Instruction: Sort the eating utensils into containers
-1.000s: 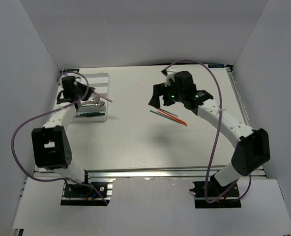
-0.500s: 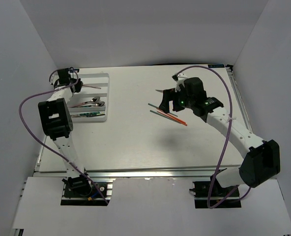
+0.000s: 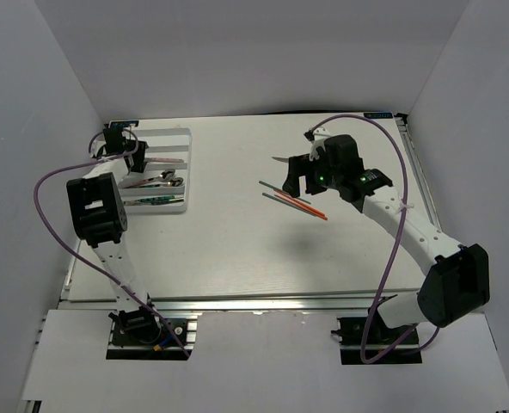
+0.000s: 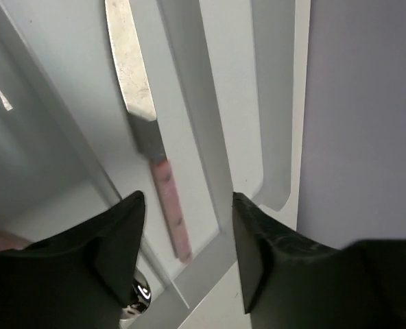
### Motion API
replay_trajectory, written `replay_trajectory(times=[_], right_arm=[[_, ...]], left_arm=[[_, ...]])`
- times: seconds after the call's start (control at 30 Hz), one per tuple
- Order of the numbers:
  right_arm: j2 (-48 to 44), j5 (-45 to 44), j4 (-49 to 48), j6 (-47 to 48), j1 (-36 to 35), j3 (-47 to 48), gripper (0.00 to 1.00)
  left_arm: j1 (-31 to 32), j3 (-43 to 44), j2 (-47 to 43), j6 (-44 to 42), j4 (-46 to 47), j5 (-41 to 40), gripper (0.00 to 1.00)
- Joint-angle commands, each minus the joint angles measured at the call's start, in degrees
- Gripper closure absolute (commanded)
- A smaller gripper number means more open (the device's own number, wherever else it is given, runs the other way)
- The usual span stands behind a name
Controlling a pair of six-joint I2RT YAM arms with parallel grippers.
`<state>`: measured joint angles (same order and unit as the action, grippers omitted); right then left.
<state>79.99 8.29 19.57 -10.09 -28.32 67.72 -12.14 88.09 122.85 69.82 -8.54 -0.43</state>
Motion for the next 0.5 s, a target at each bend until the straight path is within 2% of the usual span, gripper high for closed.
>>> replay_trajectory(times=[0.0,0.03,0.17,0.33,0.43,0.47], right_arm=[[0.34,-1.35,-0.24,0.60,0.63,3.11,0.11],[0.69,-1.61,-0.32,0.59,0.98,3.64,0.11],[5.95,-3.37,0.99,0.16,2.03,7.59,0.11],[14.74,-10.39,1.34,3.22,4.58,14.53,0.11],[24.14,-6.82,5.72,9.70,7.30,23.74,0.11],[30.08,-5.93,10.18,12.17,8.01,30.56,0.11]], left_arm=[[0.36,-1.78,-6.74,0.23,0.89,0.34,0.35],[0.36,-2.22,-7.87,0.23,0.63,1.90,0.26],[0.36,-1.44,-11.13,-0.91,-0.78,2.45,0.12],[0.36,4.27,-14.64,-7.23,-8.76,2.80,0.05],[0.36,4.89,-19.74,-13.55,-11.40,5.60,0.02],[0.36,5.07,-22.36,-17.92,-12.55,6.48,0.02]])
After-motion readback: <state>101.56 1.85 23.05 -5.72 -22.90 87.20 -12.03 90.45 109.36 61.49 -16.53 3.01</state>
